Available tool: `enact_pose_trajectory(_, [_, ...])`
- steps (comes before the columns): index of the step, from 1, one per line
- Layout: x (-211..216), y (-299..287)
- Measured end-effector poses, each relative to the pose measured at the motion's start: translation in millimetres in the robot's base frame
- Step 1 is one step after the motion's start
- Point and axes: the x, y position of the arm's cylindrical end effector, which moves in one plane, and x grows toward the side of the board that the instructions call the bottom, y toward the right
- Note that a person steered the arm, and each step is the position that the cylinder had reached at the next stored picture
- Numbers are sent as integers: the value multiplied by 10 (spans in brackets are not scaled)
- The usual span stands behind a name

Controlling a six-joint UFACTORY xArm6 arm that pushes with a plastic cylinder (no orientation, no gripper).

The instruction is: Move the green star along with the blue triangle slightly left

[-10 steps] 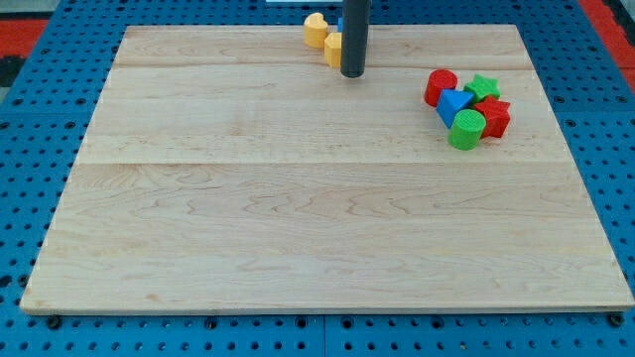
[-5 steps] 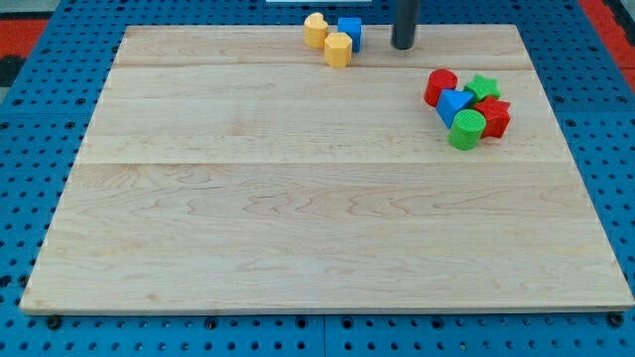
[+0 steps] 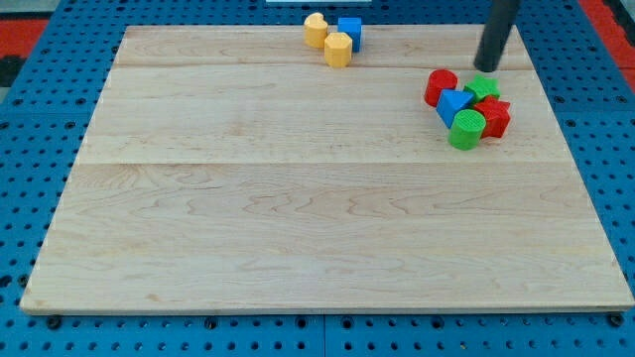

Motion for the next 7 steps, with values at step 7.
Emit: enact_pose_trajectory(7, [481, -263])
